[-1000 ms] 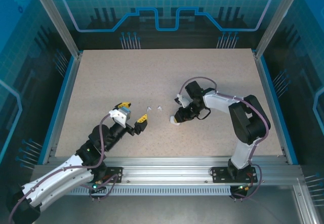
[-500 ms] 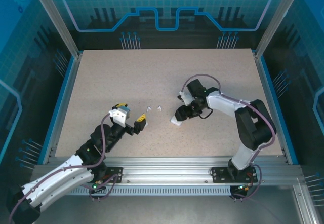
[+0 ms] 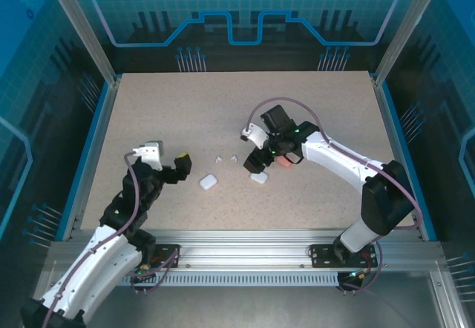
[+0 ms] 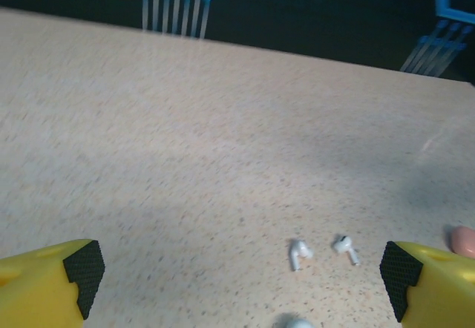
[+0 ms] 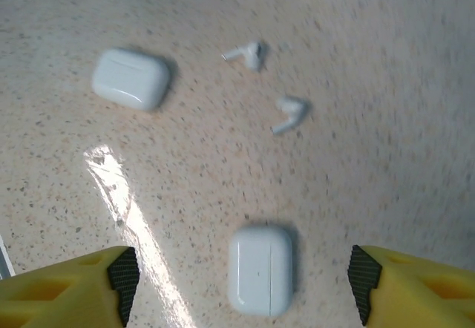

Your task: Insert wireless bluetooth earbuds into charging case

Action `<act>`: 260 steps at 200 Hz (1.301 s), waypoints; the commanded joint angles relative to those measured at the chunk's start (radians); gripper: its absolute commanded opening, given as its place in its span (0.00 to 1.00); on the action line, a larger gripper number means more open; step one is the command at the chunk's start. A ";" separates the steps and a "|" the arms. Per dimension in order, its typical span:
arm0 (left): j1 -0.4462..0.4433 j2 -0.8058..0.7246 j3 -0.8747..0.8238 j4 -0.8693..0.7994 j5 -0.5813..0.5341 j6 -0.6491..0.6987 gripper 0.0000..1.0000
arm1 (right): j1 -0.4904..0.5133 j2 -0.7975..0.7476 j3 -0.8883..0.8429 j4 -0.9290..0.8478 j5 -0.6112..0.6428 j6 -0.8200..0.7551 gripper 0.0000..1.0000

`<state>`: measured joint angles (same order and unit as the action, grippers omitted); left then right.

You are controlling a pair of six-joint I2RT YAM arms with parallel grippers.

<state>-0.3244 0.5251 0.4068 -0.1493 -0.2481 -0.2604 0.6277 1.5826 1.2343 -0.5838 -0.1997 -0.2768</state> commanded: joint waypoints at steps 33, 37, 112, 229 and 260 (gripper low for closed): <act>0.278 0.092 0.073 -0.148 0.297 -0.230 0.99 | 0.102 0.162 0.287 -0.263 -0.042 -0.547 0.95; 0.296 0.097 0.072 -0.146 0.313 -0.239 0.99 | 0.113 0.181 0.310 -0.284 -0.023 -0.576 0.99; 0.600 0.133 0.001 -0.069 0.560 -0.410 0.99 | 0.249 0.502 0.671 -0.443 0.139 -0.781 1.00; 0.631 0.107 -0.052 -0.026 0.576 -0.449 0.97 | 0.338 0.855 0.955 -0.568 0.096 -0.749 0.93; 0.631 0.099 -0.061 -0.018 0.581 -0.453 0.97 | 0.341 0.918 1.023 -0.614 0.125 -0.741 0.88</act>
<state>0.2966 0.6411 0.3634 -0.1871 0.2981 -0.7059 0.9535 2.4489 2.1899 -1.1244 -0.0986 -1.0325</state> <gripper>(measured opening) 0.965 0.899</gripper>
